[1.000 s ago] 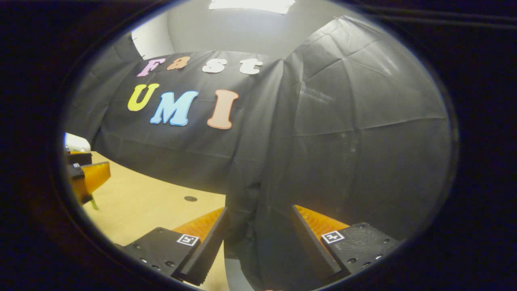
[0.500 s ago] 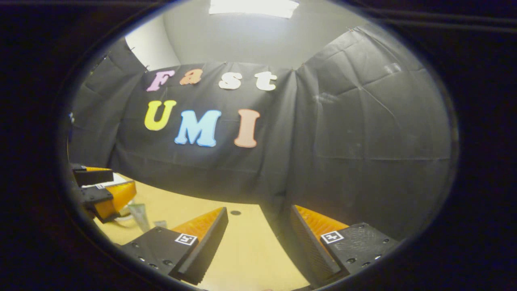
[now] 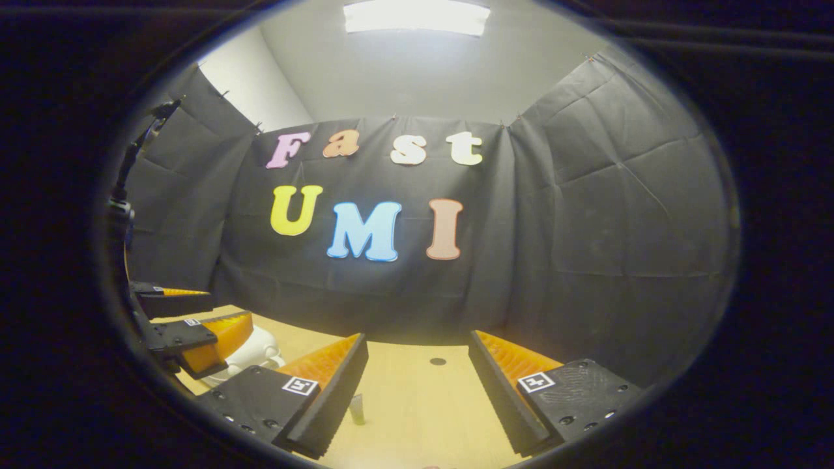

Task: First open the suitcase, pack the skin care products into it, and then close the suitcase.

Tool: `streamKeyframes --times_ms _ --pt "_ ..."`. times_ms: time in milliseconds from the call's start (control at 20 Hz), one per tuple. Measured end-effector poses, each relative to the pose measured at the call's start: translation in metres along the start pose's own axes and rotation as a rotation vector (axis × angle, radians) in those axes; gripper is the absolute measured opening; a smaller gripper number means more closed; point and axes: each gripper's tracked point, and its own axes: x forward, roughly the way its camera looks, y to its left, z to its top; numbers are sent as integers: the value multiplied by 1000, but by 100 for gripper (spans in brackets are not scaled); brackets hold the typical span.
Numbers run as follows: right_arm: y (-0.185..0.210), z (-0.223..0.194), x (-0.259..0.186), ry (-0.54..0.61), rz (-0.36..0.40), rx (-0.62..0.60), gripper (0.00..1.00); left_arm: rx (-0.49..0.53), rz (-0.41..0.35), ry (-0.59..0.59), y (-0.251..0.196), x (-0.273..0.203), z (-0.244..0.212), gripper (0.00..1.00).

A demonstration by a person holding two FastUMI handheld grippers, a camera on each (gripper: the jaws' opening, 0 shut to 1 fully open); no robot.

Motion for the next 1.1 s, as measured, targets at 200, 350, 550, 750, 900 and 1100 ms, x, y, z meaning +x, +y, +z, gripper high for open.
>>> streamKeyframes --times_ms 200,350,550,750,900,1100 --pt "36 8 32 50 63 9 94 -27 2 99 1 -8 -13 96" --pt "42 15 50 22 93 6 94 -45 15 165 0 -15 -22 96" --pt "36 2 56 43 91 -8 94 -56 -22 289 -3 -29 -38 96" --pt "33 -15 57 114 48 29 95 -125 -77 504 -17 -59 -55 96" --pt "36 -30 56 176 29 53 94 -164 -113 684 -26 -84 -62 96" --pt "36 -37 55 210 14 77 95 -176 -131 875 -24 -101 -78 96"
